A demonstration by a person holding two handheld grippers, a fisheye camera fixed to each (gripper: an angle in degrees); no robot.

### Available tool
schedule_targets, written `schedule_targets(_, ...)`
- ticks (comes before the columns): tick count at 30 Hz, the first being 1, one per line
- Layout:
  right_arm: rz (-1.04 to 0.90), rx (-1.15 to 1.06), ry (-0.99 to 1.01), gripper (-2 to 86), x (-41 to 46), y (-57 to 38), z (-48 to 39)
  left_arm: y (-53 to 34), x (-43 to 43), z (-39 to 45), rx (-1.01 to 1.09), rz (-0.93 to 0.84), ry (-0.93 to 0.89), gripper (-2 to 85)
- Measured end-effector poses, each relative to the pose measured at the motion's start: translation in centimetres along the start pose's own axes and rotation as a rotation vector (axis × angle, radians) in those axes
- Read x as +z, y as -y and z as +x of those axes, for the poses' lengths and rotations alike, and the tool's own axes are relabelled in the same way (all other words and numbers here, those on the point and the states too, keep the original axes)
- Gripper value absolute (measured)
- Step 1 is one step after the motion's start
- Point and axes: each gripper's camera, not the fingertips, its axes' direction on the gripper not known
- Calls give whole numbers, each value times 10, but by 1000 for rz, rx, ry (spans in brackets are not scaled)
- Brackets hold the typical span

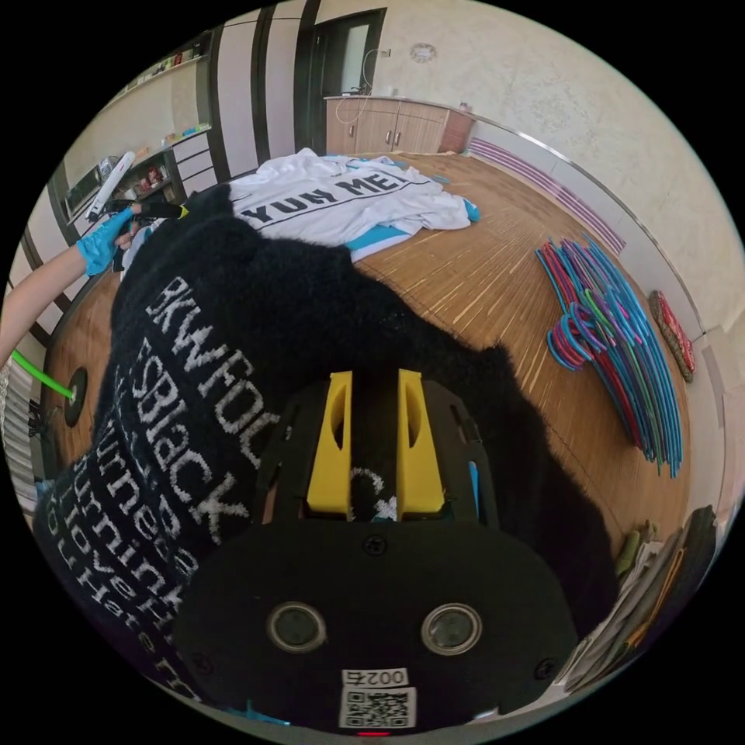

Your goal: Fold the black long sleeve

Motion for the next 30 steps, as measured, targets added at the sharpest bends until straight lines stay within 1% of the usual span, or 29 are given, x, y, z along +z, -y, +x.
schedule_targets(2, 1, 0, 0, 90, 3, 3, -4, 1, 5, -4, 12, -18, -22, 25)
schedule_targets(4, 1, 0, -3, 90, 7, 6, -7, 1, 1, -8, 30, 4, -5, 0)
schedule_targets(6, 1, -2, -10, 90, 11, 10, -13, 1, -6, -11, 35, 13, 12, -6)
schedule_targets(8, 1, -3, -15, 89, 13, 13, -17, -2, -21, -17, 8, 59, 27, -8)
schedule_targets(12, 4, -11, -32, 87, 19, 19, -27, -20, -77, -26, 6, 205, 115, -9)
schedule_targets(15, 6, -18, -45, 86, 22, 24, -35, -41, -112, -40, -18, 252, 228, -10)
schedule_targets(17, 6, -22, -50, 85, 24, 26, -39, -56, -124, -52, -36, 241, 258, -10)
schedule_targets(19, 5, -21, -49, 85, 25, 29, -41, -76, -128, -66, -39, 190, 307, -10)
schedule_targets(21, 0, -13, -34, 85, 27, 32, -43, -92, -124, -76, -39, 132, 318, -10)
schedule_targets(22, -2, -9, -28, 85, 28, 33, -43, -101, -120, -82, -30, 83, 302, -10)
schedule_targets(25, -19, 25, 13, 85, 29, 40, -42, -119, -115, -95, -25, 28, 232, -11)
schedule_targets(28, -30, 53, 37, 86, 27, 49, -43, -124, -120, -107, -17, 29, 229, 4)
schedule_targets(30, 4, 58, 54, 88, 22, 59, -48, -123, -124, -114, -8, 42, 214, 18)
